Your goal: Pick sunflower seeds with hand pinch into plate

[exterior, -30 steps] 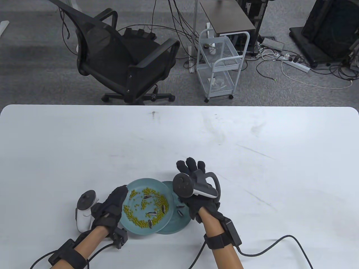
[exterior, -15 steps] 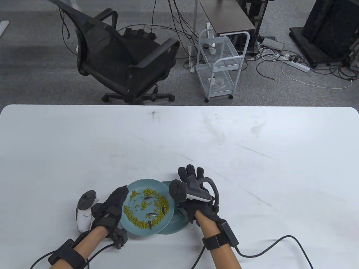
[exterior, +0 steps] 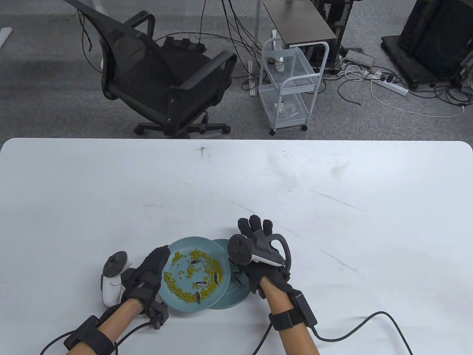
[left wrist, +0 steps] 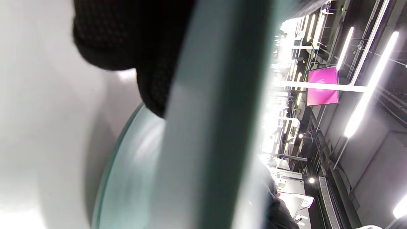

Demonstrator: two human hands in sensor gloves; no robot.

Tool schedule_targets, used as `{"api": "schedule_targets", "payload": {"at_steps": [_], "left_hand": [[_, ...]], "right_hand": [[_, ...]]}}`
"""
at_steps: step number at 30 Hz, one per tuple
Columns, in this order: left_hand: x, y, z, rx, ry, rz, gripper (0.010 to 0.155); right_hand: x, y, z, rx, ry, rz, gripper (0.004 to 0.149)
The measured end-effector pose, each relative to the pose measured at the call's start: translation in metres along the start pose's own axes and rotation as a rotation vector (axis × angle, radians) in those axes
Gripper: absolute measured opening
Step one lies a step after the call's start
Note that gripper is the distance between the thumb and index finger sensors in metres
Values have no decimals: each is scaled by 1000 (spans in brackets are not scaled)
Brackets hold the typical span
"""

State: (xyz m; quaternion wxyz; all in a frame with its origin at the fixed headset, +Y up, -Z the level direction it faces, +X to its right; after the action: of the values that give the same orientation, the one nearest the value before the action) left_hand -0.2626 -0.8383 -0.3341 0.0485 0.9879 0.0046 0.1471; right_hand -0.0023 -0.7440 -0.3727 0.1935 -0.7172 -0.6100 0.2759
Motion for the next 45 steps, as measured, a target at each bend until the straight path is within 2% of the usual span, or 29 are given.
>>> {"api": "schedule_targets", "payload": {"at_steps": [6, 11, 15, 19, 22, 27, 31, 40, 45], "left_hand": [[0, 0, 0, -1, -1, 3, 50], [0, 0, 0, -2, -3, 11, 50], [0, 0, 0, -2, -5, 15, 50], [0, 1, 0, -4, -6, 18, 50], [0, 1, 0, -7, -7, 12, 50], [1, 1, 0, -14, -4, 11, 50], [1, 1, 1, -12, 0, 11, 50], [1, 1, 1, -22, -1, 19, 49], [2, 2, 1, -22, -2, 32, 50]], "right_hand": [[6, -4, -1, 12, -20, 33, 41], [31, -15, -3, 30, 36, 54, 42], [53, -38, 3, 84, 70, 79, 42], [62, -72, 21, 169, 42, 29, 43], [57, -90, 34, 213, -25, 2, 42], [27, -104, 44, 268, -126, 13, 38], [13, -107, 46, 279, -151, -54, 37], [7, -109, 45, 293, -186, -19, 37], [5, -112, 45, 288, -139, -80, 40]]}}
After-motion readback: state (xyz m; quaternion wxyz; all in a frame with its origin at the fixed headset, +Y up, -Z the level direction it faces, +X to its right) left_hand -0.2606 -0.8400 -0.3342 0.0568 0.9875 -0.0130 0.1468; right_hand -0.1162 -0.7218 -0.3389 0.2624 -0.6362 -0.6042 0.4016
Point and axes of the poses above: the tracker on the back of each hand, its own y axis roughly to the little-finger side, its own z axis roughly from the wrist to the fingertips, x = y × z, the point moved 5 cm from there along z, roughly from the wrist to the fingertips, and after that the axes turned 12 degrees about x, right-handed, at the moved point
